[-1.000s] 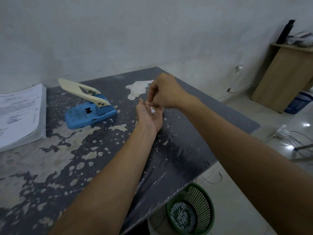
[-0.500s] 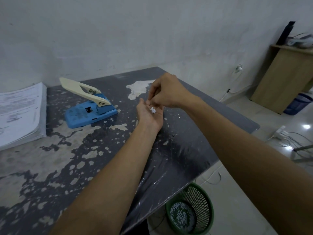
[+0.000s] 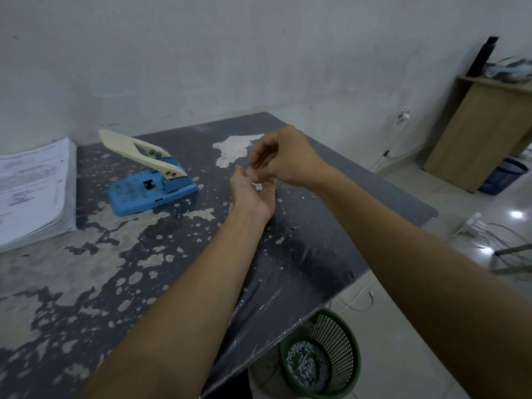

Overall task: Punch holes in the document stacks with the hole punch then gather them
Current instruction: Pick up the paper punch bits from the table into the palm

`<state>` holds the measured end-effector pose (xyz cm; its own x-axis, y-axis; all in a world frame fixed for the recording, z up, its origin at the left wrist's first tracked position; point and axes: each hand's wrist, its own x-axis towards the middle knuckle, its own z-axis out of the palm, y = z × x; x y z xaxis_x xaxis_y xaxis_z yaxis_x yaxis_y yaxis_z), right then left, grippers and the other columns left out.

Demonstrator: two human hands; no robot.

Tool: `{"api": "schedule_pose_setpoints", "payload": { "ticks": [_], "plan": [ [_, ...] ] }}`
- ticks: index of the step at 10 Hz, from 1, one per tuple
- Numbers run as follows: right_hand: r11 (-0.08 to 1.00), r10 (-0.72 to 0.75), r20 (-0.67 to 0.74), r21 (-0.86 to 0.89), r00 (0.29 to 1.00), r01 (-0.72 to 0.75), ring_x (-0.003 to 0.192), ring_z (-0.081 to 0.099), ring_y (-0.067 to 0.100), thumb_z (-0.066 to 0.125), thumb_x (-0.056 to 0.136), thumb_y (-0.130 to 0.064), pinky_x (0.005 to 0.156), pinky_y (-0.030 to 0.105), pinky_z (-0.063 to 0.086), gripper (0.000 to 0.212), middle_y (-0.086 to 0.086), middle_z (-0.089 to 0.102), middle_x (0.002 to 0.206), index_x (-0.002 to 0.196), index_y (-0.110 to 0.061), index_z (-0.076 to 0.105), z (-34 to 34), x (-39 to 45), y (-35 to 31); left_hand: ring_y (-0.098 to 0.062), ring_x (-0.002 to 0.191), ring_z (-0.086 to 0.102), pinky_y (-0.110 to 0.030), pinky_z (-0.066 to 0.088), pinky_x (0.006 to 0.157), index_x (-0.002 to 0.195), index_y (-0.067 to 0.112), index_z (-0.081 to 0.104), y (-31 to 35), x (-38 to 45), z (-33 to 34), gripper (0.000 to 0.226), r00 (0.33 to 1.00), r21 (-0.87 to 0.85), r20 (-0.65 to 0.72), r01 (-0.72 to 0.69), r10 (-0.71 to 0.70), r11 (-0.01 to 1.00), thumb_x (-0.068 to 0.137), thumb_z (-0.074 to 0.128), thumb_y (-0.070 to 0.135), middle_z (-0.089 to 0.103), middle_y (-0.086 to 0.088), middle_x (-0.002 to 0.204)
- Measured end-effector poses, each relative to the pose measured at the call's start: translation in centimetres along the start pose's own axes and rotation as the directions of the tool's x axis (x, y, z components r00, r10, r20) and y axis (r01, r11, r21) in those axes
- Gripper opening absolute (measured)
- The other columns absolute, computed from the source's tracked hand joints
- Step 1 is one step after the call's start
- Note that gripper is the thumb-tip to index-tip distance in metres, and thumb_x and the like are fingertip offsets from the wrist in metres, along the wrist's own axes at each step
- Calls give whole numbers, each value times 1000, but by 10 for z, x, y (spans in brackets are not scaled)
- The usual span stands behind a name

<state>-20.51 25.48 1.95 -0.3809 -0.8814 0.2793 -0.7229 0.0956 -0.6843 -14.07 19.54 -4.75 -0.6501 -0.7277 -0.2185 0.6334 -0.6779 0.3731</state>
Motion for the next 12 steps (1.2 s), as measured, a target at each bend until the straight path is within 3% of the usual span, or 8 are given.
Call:
{"api": "schedule_pose_setpoints", "payload": {
  "ticks": [2, 4, 5, 7, 8, 9, 10, 12],
  "plan": [
    [995, 24, -158, -96, 987, -40, 66, 71, 8, 75, 74, 6, 73, 27, 61, 18, 3, 75, 74, 83, -9, 80, -20, -2, 33, -35, 126, 54, -42, 42, 110, 129, -11, 50, 2, 5, 0, 60, 999, -23, -4, 47, -47, 999, 107, 24, 39, 56, -28, 131],
    [861, 41, 86, -509, 995, 8, 103, 66, 23, 50, 79, 10, 85, 16, 41, 54, 4, 72, 116, 118, -18, 73, -14, -24, 62, -38, 127, 51, -45, 38, 112, 129, -13, 47, 2, 6, 2, 60, 998, -46, 12, 59, -58, 997, 107, 24, 37, 53, -30, 133],
    [821, 17, 106, -569, 994, 47, 93, 66, 21, 49, 76, 6, 85, 20, 46, 56, 0, 74, 111, 117, -23, 73, -14, -36, 66, -38, 128, 51, -45, 38, 112, 130, -13, 47, 3, 4, 2, 59, 998, -46, 23, 58, -57, 997, 107, 24, 36, 53, -30, 134],
    [852, -61, -26, -522, 998, 38, 56, 52, 2, 52, 71, 6, 79, 25, 55, 45, 2, 77, 92, 98, -16, 80, -25, -43, 67, -38, 128, 50, -45, 37, 112, 132, -13, 45, 1, 3, 3, 59, 998, -17, 14, 56, -56, 998, 107, 23, 36, 52, -30, 135],
    [848, 37, 36, -531, 999, -12, 84, 65, 21, 46, 74, 11, 86, 25, 47, 60, 9, 72, 115, 120, -17, 72, -26, -46, 72, -38, 127, 52, -45, 38, 112, 133, -13, 45, 1, 3, 3, 60, 998, -11, 15, 55, -55, 998, 107, 23, 36, 53, -30, 134],
    [866, 34, 39, -500, 999, -10, 95, 67, 10, 44, 75, 12, 88, 10, 42, 61, 4, 70, 121, 120, -19, 72, -25, -56, 77, -38, 128, 51, -45, 38, 112, 133, -13, 46, 1, 3, 3, 60, 998, -10, 22, 59, -59, 998, 107, 24, 36, 53, -30, 134],
    [919, -55, -6, -391, 998, 48, 65, 56, -17, 49, 74, 15, 65, -8, 35, 51, 4, 76, 101, 104, -14, 78, -27, -65, 80, -38, 129, 50, -45, 38, 112, 133, -13, 45, -1, 2, 3, 60, 998, -3, 27, 59, -59, 998, 107, 24, 37, 52, -30, 134],
    [930, 9, -106, -364, 994, -47, 89, 69, 18, 62, 86, 3, 82, 17, 48, 26, 8, 75, 104, 106, -7, 77, -35, -66, 85, -39, 129, 50, -45, 37, 112, 132, -13, 45, -1, 2, 3, 59, 998, 4, 30, 57, -57, 998, 107, 24, 36, 52, -30, 134]
  ]
}}
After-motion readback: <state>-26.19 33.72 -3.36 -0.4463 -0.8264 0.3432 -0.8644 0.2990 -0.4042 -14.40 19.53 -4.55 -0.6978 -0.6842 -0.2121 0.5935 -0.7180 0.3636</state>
